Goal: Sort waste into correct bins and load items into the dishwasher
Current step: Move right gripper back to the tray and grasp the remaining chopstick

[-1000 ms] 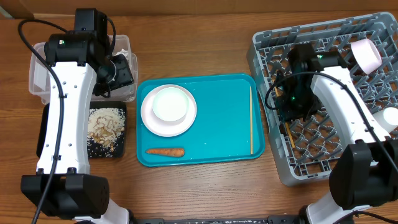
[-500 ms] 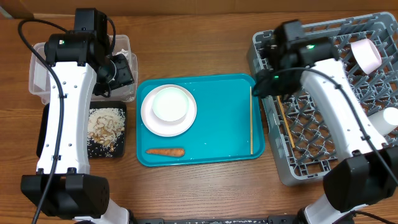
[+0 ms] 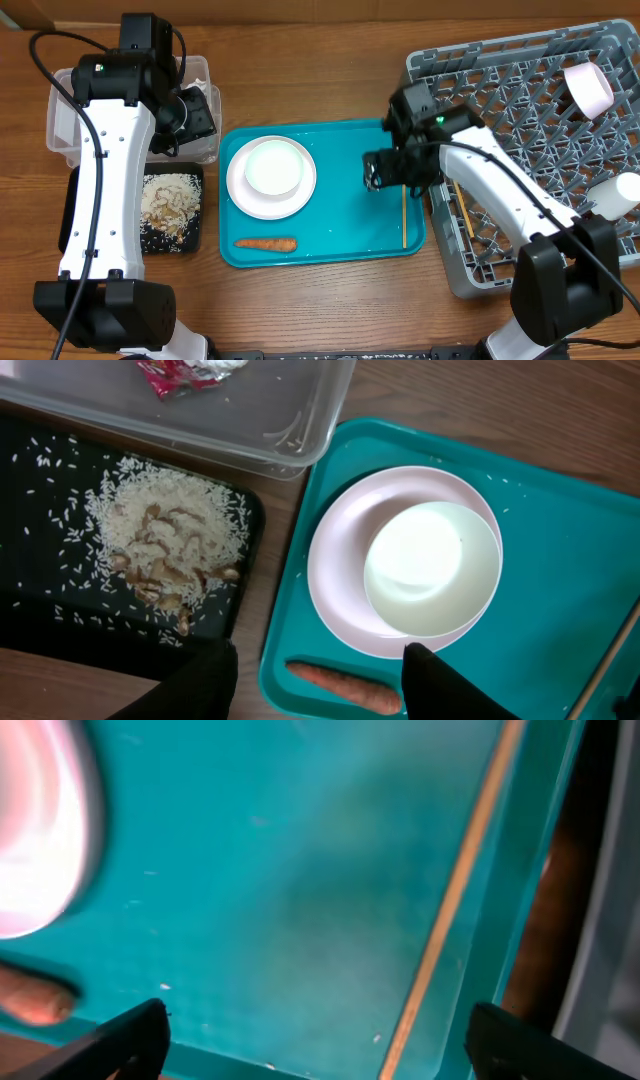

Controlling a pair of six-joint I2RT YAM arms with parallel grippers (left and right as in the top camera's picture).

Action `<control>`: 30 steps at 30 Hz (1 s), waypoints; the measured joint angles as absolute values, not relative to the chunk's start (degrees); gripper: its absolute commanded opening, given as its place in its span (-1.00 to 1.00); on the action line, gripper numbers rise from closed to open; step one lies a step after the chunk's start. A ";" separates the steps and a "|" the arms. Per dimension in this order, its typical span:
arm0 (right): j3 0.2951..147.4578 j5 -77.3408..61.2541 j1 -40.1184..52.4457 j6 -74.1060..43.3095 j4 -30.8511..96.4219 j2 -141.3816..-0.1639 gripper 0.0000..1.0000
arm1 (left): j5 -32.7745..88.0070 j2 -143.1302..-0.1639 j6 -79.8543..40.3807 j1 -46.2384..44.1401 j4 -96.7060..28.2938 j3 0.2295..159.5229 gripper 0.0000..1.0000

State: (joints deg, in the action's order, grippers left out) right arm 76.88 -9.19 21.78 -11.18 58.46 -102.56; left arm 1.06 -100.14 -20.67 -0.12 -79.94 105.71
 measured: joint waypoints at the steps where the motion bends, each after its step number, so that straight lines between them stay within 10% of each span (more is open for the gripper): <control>1: 75.61 -8.73 21.78 -11.94 57.95 -102.56 0.75 | 1.06 -100.14 -20.69 -0.12 -79.96 105.71 0.12; 30: 62.74 -5.43 22.44 -14.79 50.57 -102.65 0.54 | 1.06 -100.14 -20.69 -0.12 -79.96 105.71 0.12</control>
